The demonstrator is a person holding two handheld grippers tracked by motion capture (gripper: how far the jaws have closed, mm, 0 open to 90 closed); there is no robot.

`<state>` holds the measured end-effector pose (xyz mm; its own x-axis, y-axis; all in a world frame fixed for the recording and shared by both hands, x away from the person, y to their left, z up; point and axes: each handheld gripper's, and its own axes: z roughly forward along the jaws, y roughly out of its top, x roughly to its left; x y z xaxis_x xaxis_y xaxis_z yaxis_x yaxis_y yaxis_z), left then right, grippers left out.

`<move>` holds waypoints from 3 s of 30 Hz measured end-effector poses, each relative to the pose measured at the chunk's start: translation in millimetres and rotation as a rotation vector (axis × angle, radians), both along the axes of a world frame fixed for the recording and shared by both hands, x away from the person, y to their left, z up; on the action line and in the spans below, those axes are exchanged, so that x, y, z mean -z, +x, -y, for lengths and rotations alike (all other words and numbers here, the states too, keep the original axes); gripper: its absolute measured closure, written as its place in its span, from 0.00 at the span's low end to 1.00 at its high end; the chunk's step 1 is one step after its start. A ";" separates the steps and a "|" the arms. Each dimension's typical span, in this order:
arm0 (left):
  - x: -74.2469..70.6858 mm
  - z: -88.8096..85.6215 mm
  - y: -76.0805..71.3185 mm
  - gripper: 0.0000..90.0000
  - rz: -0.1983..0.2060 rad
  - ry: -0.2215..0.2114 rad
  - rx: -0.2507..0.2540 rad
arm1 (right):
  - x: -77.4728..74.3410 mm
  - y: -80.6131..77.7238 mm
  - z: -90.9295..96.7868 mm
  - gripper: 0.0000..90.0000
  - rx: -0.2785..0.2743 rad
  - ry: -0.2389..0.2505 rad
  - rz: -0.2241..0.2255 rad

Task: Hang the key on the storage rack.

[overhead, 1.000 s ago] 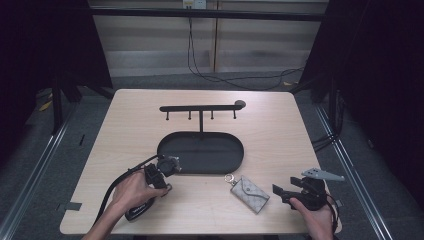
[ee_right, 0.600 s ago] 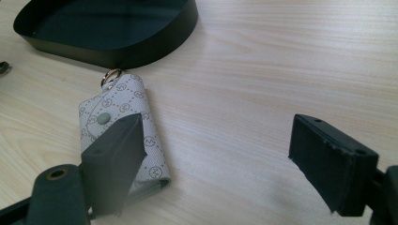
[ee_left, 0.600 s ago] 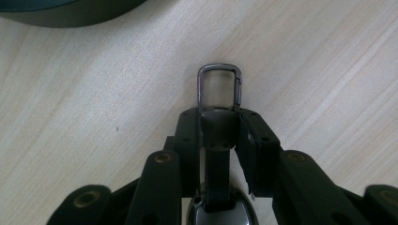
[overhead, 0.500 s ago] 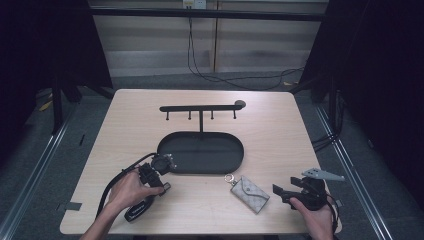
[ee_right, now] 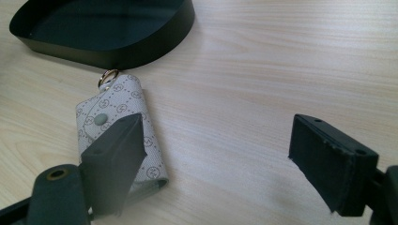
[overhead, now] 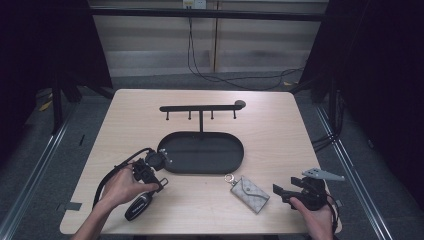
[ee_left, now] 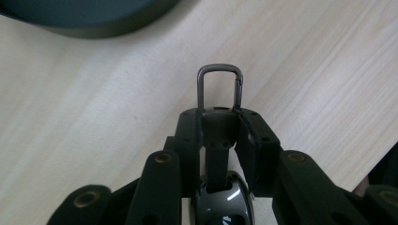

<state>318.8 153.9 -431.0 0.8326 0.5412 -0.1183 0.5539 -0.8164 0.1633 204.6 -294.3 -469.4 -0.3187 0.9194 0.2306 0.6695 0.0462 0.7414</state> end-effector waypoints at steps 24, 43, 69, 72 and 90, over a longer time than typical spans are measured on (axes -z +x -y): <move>-50.5 -10.9 13.2 0.79 0.012 -0.034 -0.012 | -0.8 -0.8 0.5 0.22 0.008 0.000 0.007; -91.6 -15.6 23.1 0.79 0.058 0.007 -0.021 | 0.1 0.5 1.1 0.22 0.009 0.008 -0.002; -124.0 -1.1 52.8 0.79 0.061 0.013 -0.078 | -0.9 -1.0 2.8 0.21 0.015 0.020 0.013; -128.2 -0.3 57.0 0.79 0.051 0.014 -0.083 | -1.0 -0.9 2.7 0.21 0.015 0.022 0.013; -142.1 19.5 82.5 0.79 0.061 0.024 -0.137 | -1.3 -2.1 1.9 0.20 0.006 0.019 0.016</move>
